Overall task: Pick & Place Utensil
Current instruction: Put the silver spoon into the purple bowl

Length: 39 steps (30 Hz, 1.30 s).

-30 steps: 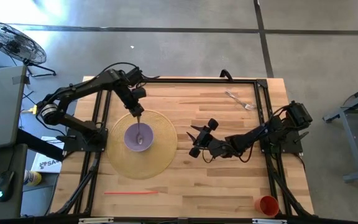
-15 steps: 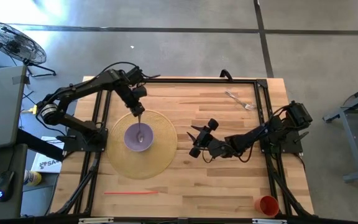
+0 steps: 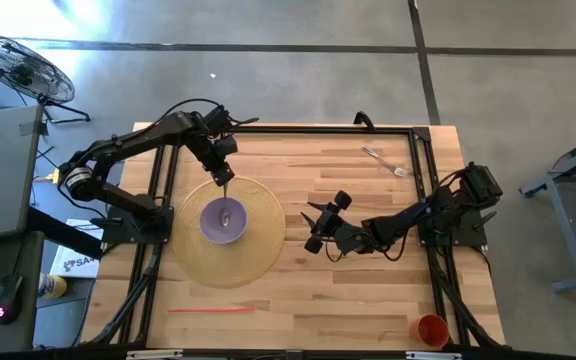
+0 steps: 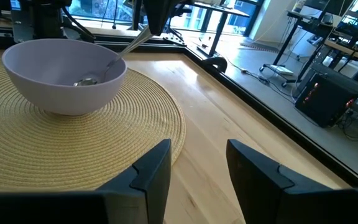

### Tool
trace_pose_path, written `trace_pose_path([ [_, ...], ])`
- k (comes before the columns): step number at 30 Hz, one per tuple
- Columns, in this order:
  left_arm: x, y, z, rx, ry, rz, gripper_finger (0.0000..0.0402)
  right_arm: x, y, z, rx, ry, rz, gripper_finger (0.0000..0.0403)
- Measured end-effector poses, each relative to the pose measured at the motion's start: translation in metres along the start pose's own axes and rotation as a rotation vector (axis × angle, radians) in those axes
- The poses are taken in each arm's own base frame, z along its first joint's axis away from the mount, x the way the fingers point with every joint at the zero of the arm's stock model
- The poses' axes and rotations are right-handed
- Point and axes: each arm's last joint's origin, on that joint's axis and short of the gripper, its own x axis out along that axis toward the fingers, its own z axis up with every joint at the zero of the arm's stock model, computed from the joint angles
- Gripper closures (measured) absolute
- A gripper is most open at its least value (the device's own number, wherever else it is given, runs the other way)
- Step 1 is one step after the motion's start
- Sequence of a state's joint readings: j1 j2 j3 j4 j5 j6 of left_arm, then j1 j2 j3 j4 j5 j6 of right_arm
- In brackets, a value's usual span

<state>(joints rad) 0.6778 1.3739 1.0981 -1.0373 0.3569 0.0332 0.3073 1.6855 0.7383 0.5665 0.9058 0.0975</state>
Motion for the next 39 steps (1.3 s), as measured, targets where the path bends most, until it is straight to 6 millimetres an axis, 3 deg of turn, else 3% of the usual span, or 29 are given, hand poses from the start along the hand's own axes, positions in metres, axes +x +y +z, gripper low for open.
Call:
trace_pose_path([
  [10,0.012,0.001,-0.002,0.035,-0.022,0.003,0.0396,0.000,0.000,0.000,0.006,0.001,0.000,0.0253],
  [22,0.013,0.002,-0.001,0.042,-0.034,0.010,0.0394,0.000,0.000,0.000,0.006,0.001,-0.002,0.0253],
  [32,0.013,0.002,0.000,0.049,-0.038,0.020,0.0313,0.000,0.000,0.000,0.006,0.001,-0.002,0.0253],
  [39,0.008,0.000,-0.002,0.047,-0.051,0.018,0.0295,0.000,0.000,0.000,0.006,0.001,-0.003,0.0253],
])
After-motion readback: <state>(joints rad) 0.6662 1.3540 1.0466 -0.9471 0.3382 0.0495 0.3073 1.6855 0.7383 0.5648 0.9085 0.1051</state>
